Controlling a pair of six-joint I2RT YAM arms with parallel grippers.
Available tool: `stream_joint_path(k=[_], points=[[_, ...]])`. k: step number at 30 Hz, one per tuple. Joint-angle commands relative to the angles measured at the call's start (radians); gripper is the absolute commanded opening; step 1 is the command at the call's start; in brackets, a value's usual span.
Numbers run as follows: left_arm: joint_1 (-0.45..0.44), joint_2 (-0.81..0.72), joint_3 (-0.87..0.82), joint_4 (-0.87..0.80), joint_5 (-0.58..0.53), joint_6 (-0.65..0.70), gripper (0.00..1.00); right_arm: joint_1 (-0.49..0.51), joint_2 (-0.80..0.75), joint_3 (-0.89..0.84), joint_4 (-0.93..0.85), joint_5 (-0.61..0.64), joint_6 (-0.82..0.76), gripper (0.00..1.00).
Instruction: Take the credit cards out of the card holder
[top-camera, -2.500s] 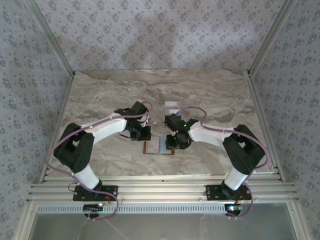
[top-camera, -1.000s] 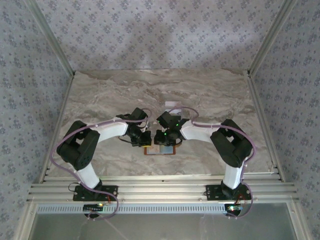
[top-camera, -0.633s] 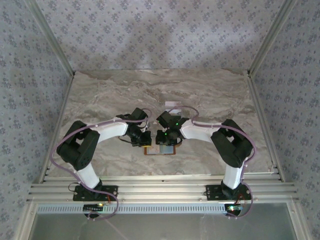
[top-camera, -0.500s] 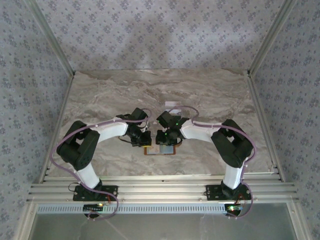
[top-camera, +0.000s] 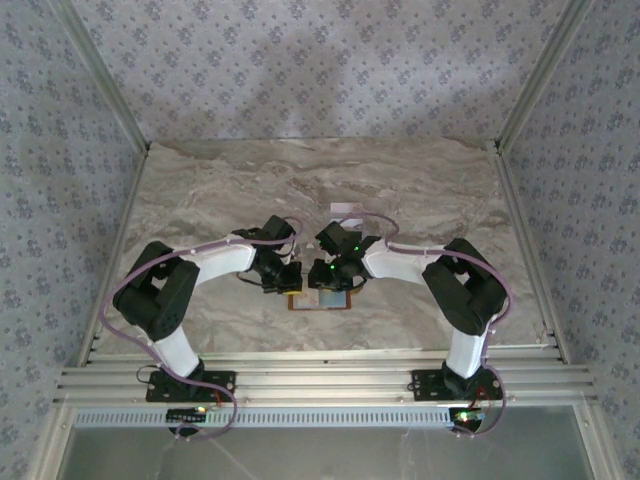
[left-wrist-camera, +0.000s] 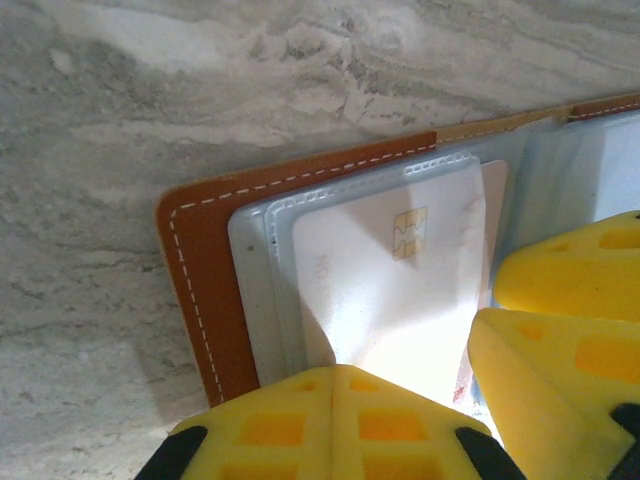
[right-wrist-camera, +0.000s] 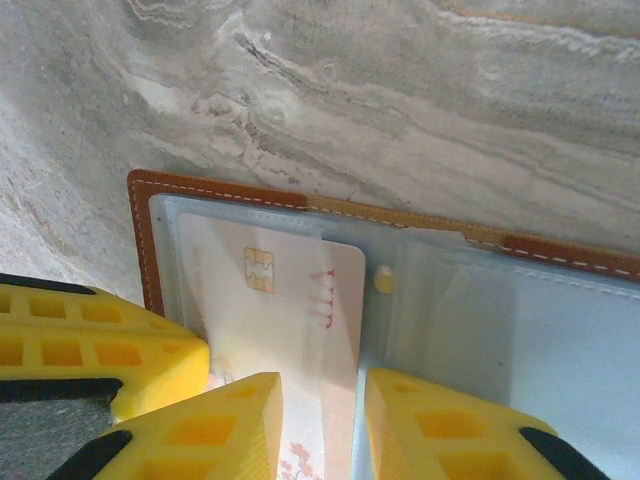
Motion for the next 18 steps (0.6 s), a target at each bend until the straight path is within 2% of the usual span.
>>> stream_joint_path(k=[1, 12, 18], points=[[0.001, 0.029, -0.042, -0.081, -0.049, -0.011, 0.07, -0.008, 0.029, 0.0, -0.047, -0.029, -0.011, 0.31], [0.001, 0.055, -0.04, -0.069, -0.042, -0.013, 0.06, -0.028, 0.034, 0.012, -0.048, -0.132, -0.065, 0.36], [0.0, 0.061, -0.039, -0.058, -0.034, -0.018, 0.06, -0.049, -0.004, -0.061, 0.133, -0.225, -0.039, 0.35]])
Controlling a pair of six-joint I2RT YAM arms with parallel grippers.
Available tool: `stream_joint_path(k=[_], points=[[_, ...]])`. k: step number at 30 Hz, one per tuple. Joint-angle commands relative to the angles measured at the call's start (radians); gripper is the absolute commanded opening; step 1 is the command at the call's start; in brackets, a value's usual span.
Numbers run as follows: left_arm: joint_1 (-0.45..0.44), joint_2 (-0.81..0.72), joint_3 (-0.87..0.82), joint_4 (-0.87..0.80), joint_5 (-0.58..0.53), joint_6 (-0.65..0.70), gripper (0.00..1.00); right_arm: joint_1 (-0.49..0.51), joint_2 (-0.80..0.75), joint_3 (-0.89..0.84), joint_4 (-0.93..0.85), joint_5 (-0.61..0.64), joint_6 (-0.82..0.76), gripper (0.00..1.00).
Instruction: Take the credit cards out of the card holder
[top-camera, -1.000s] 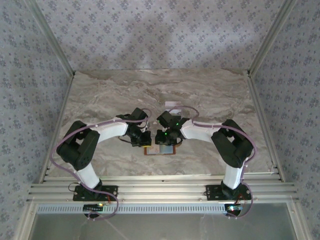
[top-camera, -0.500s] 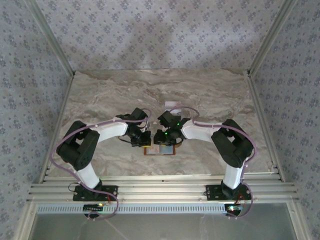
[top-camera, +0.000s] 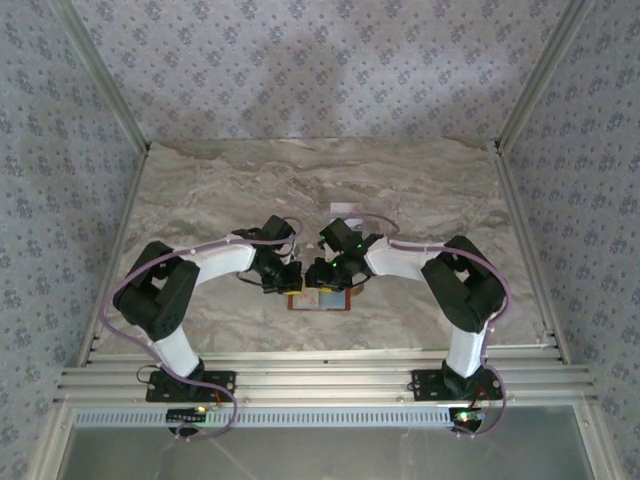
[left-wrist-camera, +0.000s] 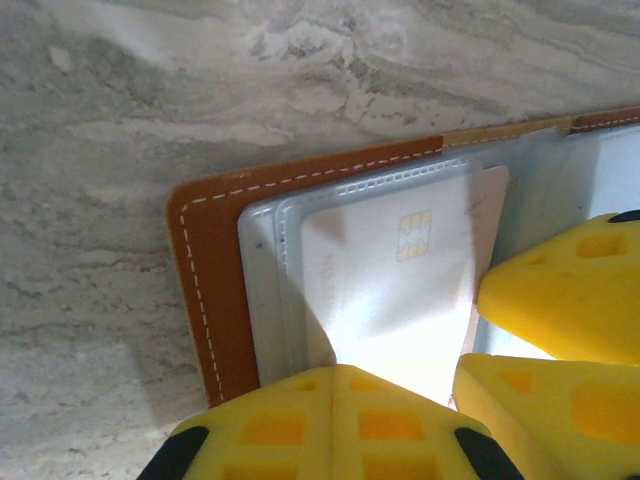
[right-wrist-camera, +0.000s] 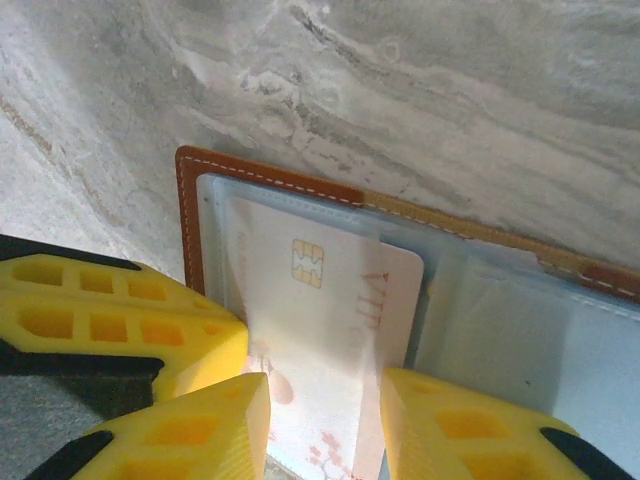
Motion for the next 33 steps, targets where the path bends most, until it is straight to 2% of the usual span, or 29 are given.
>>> stream_joint_path(k=[1, 4, 8, 13, 25, 33], points=[[0.001, 0.06, -0.038, -0.06, -0.038, -0.01, 0.06, -0.012, -0.027, -0.056, 0.107, -0.09, 0.007, 0.35], [0.0, 0.062, -0.042, -0.052, -0.032, -0.017, 0.06, -0.022, -0.048, -0.088, 0.159, -0.105, 0.026, 0.35], [0.001, 0.059, -0.045, -0.052, -0.034, -0.017, 0.06, -0.009, -0.071, -0.044, 0.028, -0.023, -0.004, 0.35], [0.001, 0.051, -0.053, -0.048, -0.036, -0.025, 0.06, 0.022, -0.106, -0.001, -0.037, 0.043, 0.017, 0.35], [0.003, 0.038, -0.082, -0.024, -0.023, -0.039, 0.06, 0.042, -0.027, -0.002, -0.015, 0.084, 0.074, 0.33], [0.005, 0.028, -0.088, -0.023, -0.024, -0.043, 0.07, 0.04, -0.027, -0.021, -0.077, 0.16, 0.057, 0.33]])
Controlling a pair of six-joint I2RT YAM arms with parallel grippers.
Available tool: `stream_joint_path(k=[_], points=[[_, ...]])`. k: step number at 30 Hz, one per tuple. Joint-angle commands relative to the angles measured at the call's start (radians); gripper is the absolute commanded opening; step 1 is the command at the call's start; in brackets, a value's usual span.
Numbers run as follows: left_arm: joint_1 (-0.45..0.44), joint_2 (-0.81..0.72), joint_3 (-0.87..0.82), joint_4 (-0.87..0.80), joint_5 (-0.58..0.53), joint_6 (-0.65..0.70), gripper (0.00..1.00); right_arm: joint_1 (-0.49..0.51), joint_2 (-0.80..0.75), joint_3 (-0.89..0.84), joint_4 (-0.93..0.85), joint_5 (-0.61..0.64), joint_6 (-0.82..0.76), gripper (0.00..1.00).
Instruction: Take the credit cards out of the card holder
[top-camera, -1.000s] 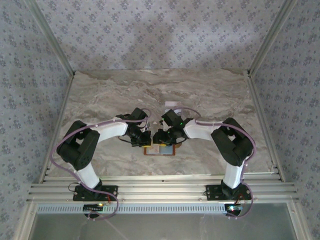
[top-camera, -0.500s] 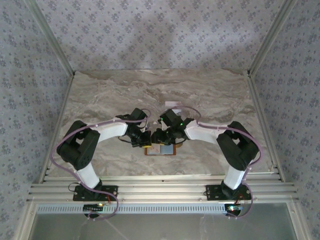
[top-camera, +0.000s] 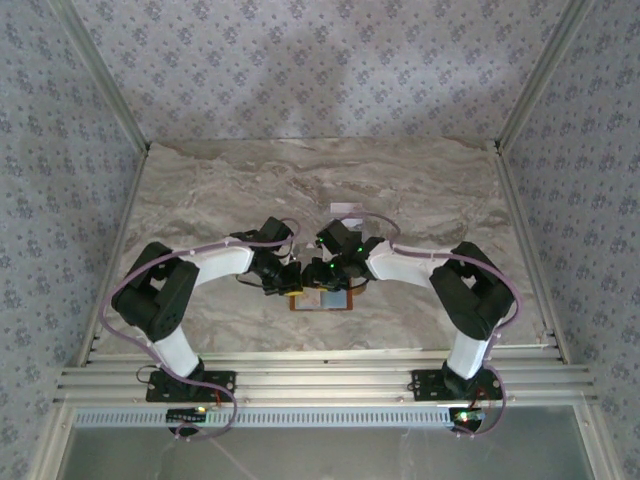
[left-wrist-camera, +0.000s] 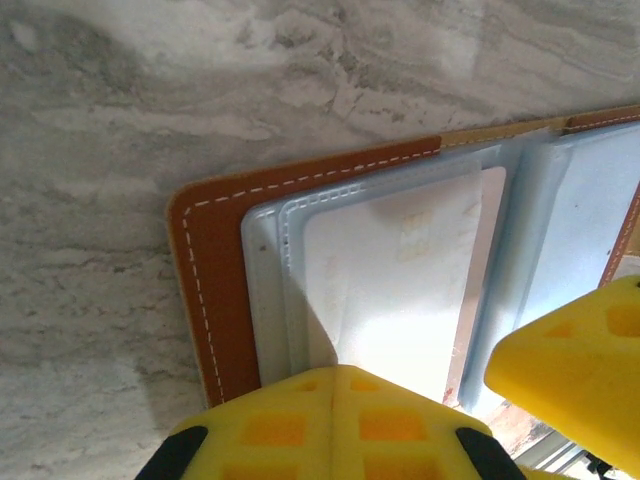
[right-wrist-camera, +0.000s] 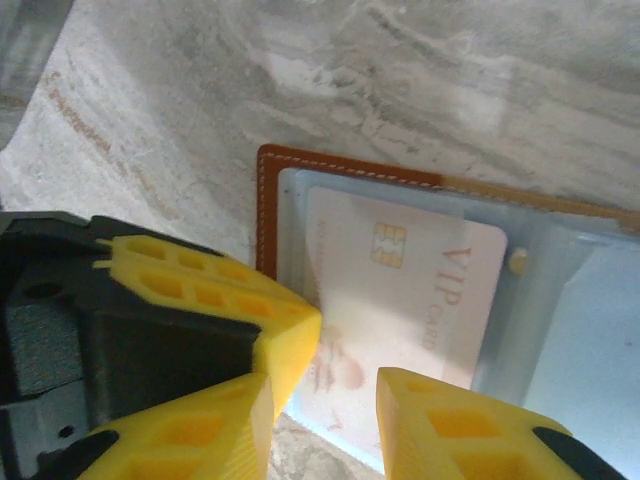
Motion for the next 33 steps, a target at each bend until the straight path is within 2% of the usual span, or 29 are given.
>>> stream_joint_path(k=[1, 11, 17, 25, 33], points=[[-0.004, 0.035, -0.052, -0.083, -0.07, -0.008, 0.07, -0.003, 0.036, -0.017, -0.08, 0.089, -0.004, 0.33], [-0.003, 0.026, -0.052, -0.089, -0.07, -0.013, 0.08, 0.0, 0.09, -0.011, -0.102, 0.095, -0.02, 0.33], [-0.004, 0.004, -0.052, -0.105, -0.087, -0.017, 0.18, 0.028, 0.09, 0.051, -0.243, 0.226, -0.058, 0.34], [-0.002, -0.026, -0.051, -0.13, -0.109, -0.021, 0.19, 0.052, 0.089, 0.081, -0.318, 0.306, -0.072, 0.34], [-0.002, -0.077, -0.012, -0.165, -0.124, -0.026, 0.27, 0.032, 0.02, 0.028, -0.188, 0.2, -0.051, 0.35]])
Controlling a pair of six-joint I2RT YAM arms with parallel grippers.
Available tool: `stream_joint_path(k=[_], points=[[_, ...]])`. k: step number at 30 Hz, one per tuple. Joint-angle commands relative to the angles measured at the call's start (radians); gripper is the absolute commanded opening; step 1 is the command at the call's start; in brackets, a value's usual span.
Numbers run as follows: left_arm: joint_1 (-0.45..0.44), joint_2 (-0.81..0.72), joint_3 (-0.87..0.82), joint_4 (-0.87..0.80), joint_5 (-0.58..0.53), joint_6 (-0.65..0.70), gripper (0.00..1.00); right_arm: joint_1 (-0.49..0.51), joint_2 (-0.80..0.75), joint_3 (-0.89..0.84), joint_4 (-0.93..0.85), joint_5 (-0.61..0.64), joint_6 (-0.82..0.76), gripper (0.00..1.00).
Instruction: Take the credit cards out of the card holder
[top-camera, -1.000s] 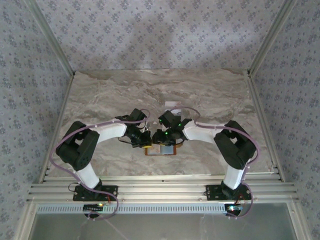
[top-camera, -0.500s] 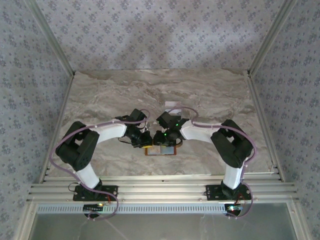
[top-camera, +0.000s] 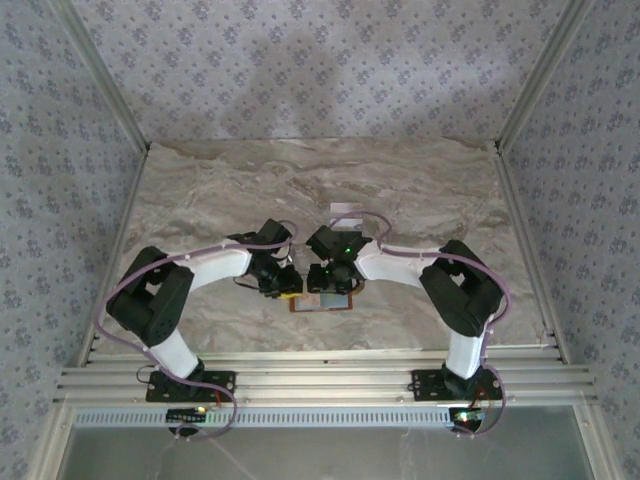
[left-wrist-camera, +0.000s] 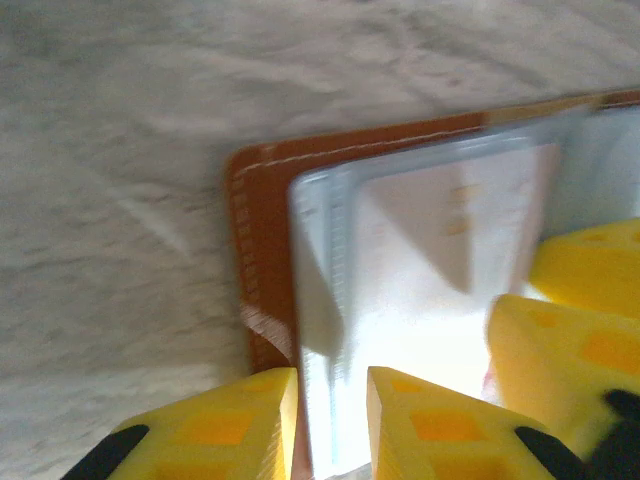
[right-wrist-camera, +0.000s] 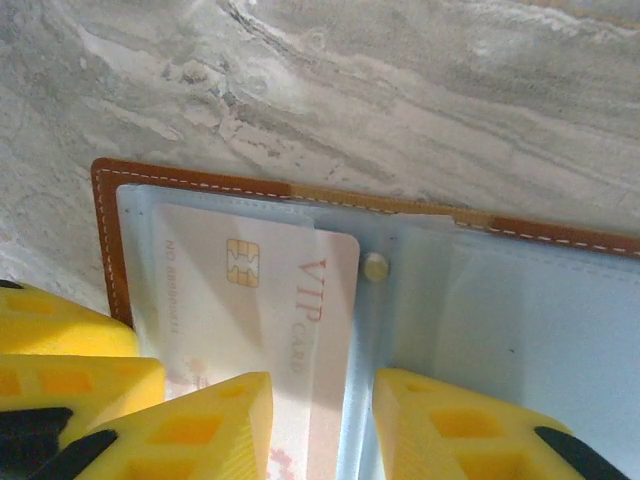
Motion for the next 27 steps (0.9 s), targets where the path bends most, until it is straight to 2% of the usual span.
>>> stream_joint_path(k=[1, 8, 21, 27], points=[[0.001, -0.037, 0.011, -0.111, -0.057, -0.005, 0.24, -0.02, -0.045, -0.05, -0.008, -0.016, 0.012, 0.35], [0.002, -0.019, 0.068, -0.114, -0.037, 0.002, 0.12, -0.027, -0.109, -0.075, 0.068, -0.067, 0.051, 0.35], [0.033, 0.083, 0.058, 0.094, 0.152, -0.068, 0.05, -0.038, -0.106, -0.092, 0.1, -0.089, 0.076, 0.34], [0.051, 0.099, 0.003, 0.129, 0.158, -0.078, 0.04, -0.038, -0.08, -0.099, 0.115, -0.098, 0.081, 0.34]])
